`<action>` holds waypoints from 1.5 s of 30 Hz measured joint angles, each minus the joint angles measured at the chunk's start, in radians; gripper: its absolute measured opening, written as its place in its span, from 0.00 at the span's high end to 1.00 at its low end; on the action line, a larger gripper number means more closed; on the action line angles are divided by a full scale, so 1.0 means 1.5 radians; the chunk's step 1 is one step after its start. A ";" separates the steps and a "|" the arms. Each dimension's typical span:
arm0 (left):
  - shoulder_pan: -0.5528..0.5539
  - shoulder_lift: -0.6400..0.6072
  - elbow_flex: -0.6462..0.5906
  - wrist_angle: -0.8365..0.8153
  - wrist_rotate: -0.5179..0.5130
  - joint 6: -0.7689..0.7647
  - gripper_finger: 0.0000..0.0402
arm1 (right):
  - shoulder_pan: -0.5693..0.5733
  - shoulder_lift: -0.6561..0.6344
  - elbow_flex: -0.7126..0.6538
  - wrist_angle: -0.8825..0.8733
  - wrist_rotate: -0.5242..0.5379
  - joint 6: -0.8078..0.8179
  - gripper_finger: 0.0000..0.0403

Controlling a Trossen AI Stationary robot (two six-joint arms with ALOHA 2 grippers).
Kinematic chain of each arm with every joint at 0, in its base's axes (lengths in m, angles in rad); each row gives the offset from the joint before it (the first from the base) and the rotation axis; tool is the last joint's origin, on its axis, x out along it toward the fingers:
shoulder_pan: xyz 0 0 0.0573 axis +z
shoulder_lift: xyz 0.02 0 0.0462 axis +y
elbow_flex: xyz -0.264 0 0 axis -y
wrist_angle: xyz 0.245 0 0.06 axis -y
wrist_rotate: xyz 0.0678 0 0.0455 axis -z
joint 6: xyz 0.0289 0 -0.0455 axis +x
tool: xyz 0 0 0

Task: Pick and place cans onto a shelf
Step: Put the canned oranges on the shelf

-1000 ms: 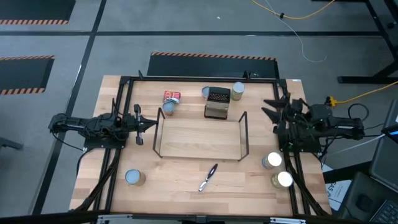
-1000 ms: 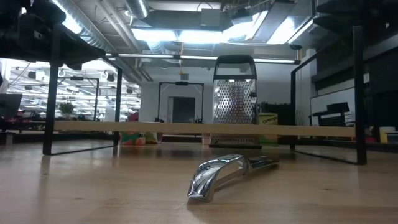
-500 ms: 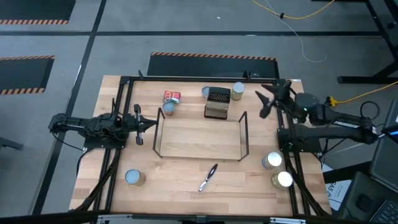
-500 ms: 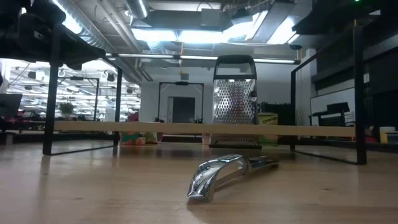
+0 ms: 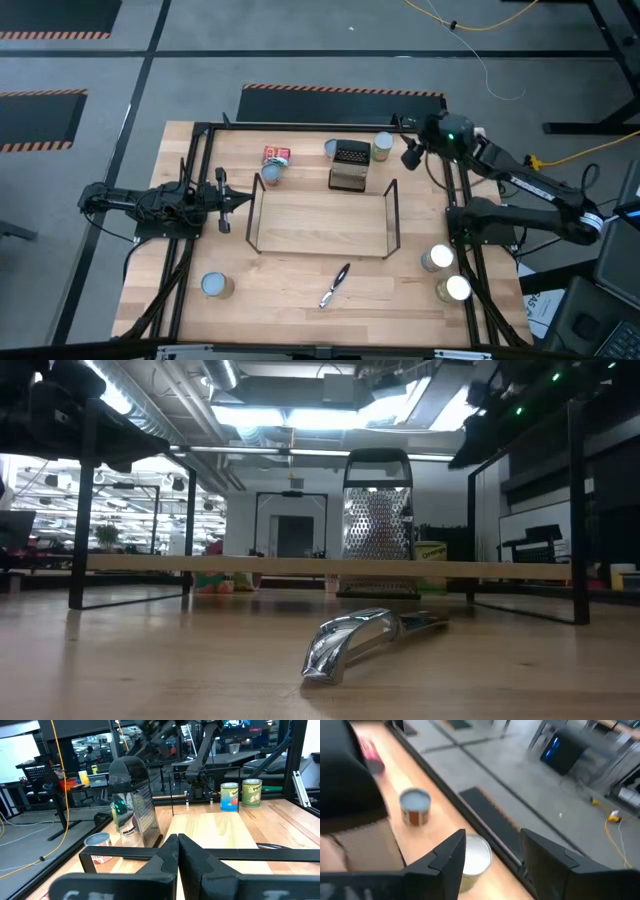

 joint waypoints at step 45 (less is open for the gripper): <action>0.000 0.000 0.000 0.000 0.000 -0.003 1.00 | -0.104 0.348 0.002 0.117 -0.238 -0.195 0.73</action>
